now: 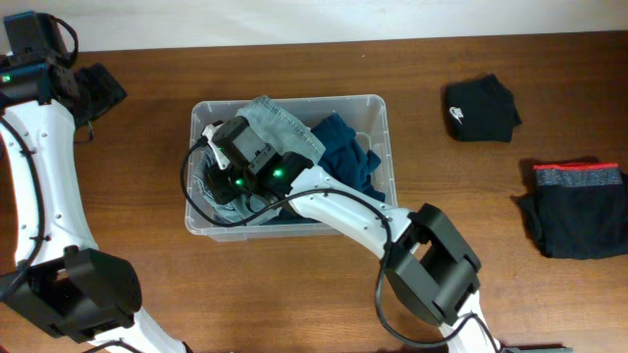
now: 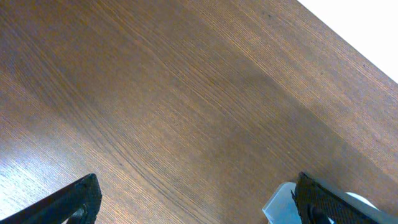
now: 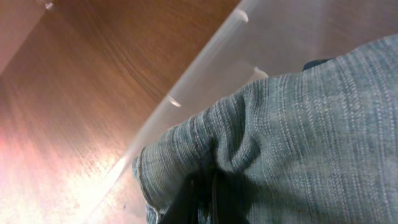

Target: Pack container

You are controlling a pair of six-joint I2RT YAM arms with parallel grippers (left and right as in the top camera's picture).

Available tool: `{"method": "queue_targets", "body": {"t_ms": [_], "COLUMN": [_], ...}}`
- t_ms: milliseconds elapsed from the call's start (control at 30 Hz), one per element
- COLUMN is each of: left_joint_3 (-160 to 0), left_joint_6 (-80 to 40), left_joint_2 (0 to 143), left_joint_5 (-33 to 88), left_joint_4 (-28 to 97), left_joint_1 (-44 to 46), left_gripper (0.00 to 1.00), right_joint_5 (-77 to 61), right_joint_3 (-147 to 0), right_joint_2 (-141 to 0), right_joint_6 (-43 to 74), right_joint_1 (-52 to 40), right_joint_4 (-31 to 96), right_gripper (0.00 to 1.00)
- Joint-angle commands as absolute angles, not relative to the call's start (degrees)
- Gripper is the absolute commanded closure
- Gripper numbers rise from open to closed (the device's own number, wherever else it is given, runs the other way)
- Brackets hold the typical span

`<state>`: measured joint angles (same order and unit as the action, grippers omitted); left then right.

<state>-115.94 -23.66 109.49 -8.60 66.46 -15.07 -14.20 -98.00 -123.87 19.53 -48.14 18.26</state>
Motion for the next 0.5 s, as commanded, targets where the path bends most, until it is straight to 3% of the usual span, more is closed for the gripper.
{"method": "queue_targets", "body": {"t_ms": [0, 467], "left_joint_3": [-116.29, -116.29], "left_joint_6": [-24.40, -24.40], "left_joint_2": [109.71, 109.71], "left_joint_5": [-8.84, -8.86], "left_joint_4": [66.52, 66.52], "left_joint_1": [-15.07, -15.07], "left_gripper": [0.01, 0.01], "right_joint_5": [-14.57, 0.91], "right_joint_3": [-97.08, -97.21], "right_joint_2": [-129.54, -114.74], "right_joint_6": [19.88, 18.11], "right_joint_1": [-48.73, -44.60], "right_joint_4": [19.66, 24.05], "right_gripper": [0.96, 0.96]}}
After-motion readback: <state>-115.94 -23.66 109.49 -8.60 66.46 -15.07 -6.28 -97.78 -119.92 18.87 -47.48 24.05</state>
